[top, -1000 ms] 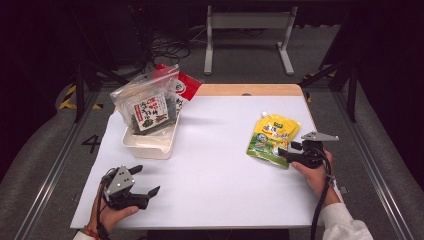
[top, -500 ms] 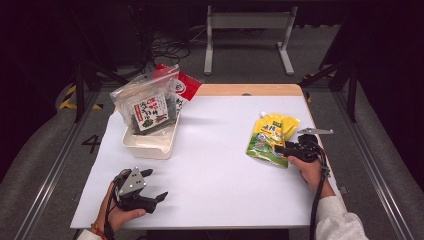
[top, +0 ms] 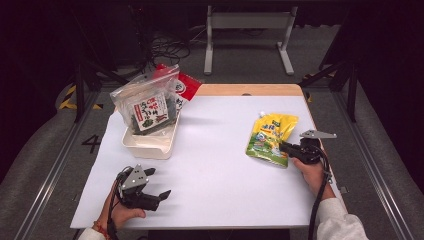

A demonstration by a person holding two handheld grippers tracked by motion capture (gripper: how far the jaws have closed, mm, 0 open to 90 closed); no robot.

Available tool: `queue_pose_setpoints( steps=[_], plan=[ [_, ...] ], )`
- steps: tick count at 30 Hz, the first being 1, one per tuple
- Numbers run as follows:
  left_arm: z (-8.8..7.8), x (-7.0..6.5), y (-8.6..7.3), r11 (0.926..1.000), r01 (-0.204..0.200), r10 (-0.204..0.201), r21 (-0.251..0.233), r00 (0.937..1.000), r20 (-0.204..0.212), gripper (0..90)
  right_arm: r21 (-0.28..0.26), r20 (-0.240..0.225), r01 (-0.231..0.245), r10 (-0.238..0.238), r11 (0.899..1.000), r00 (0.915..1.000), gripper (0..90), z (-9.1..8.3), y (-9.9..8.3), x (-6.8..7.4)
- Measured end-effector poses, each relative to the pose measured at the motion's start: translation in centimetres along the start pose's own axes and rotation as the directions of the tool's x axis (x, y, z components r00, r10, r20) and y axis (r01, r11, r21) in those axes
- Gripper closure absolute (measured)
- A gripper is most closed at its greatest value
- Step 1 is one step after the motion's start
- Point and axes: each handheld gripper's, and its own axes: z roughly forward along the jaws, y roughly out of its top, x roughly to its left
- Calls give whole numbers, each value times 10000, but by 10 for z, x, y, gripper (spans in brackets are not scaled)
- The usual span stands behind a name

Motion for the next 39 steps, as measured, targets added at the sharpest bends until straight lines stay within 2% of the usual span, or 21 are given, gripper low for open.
queue_pose_setpoints(
  steps=[3, 4, 5, 6, 7, 9, 11, 13, 14, 15, 17, 19, 24, 26, 27, 30, 33, 34, 35, 37, 39],
  plan=[
    [0, -1, 0, 10000, 2, -2, 67, 10000, 42, 99, 36, 121, -45, 44, 10000, 9999, 774, 0, 1, 0],
    [0, -1, 0, 10000, -19, 18, 79, 10000, 41, 99, 14, 216, -388, 388, 9992, 9990, 679, 1, 2, -1],
    [0, -1, 0, 10000, -7, 6, 86, 10000, 99, 98, 258, 198, -626, 621, 9977, 9979, 541, 4, 3, -2],
    [0, -1, 0, 10000, 22, -23, 44, 9999, 145, 97, 361, 296, -639, 629, 9973, 9976, 454, 7, 3, -2],
    [-1, -1, 0, 9999, 134, -133, -42, 9995, 276, 97, 339, 537, -687, 668, 9971, 9963, 425, 9, 4, -1],
    [-1, -2, 2, 9989, 353, -338, -294, 9981, 511, 97, 367, 511, -645, 626, 9972, 9967, 414, 14, 7, -1],
    [-1, -3, 4, 9988, 376, -359, -298, 9978, 554, 97, 384, 553, -621, 599, 9973, 9967, 412, 16, 8, -1],
    [1, -8, 6, 9995, 277, -266, -173, 9979, 589, 100, 619, 549, -638, 605, 9960, 9967, 512, 19, 13, 0],
    [1, -8, 6, 9995, 277, -266, -173, 9979, 589, 101, 619, 549, -638, 605, 9960, 9967, 512, 19, 13, 0],
    [3, -9, 6, 9997, 165, -156, -157, 9981, 595, 101, 719, 524, -600, 563, 9956, 9970, 568, 19, 15, 1],
    [5, -11, 7, 10000, 87, -84, -47, 9976, 684, 102, 773, 658, 15, -66, 9970, 9978, 715, 18, 17, 8],
    [9, -12, 10, 9999, 103, -100, -29, 9963, 850, 106, 686, 584, -62, 22, 9976, 9983, 755, 17, 17, 8],
    [13, -13, 12, 9999, 167, -163, -28, 9943, 1052, 108, 162, 452, -153, 145, 9998, 9989, 820, 15, 13, 8],
    [15, -12, 12, 9996, 271, -267, -20, 9936, 1095, 113, -25, 249, -170, 171, 9999, 9995, 845, 14, 12, 11],
    [15, -12, 12, 9993, 368, -362, -32, 9926, 1163, 114, -127, 36, 92, -91, 9999, 10000, 856, 13, 11, 16],
    [16, -11, 13, 9989, 459, -445, -83, 9907, 1289, 119, -355, -53, 398, -401, 9986, 9992, 869, 10, 10, 25],
    [18, -11, 17, 9989, 451, -425, -155, 9895, 1384, 125, -624, -204, 378, -392, 9973, 9990, 894, 4, 11, 31],
    [19, -12, 18, 9985, 524, -497, -159, 9888, 1410, 125, -788, -564, 374, -419, 9962, 9975, 896, 1, 11, 33],
    [20, -12, 20, 9985, 508, -474, -200, 9884, 1440, 126, -780, -705, 368, -423, 9963, 9966, 895, 0, 10, 36],
    [22, -14, 22, 9990, 406, -378, -164, 9886, 1459, 128, -480, -809, 769, -806, 9959, 9935, 895, 0, 9, 45],
    [23, -15, 23, 9992, 395, -375, -98, 9872, 1551, 128, -378, -1150, 720, -759, 9967, 9905, 894, 0, 5, 51]
  ],
)
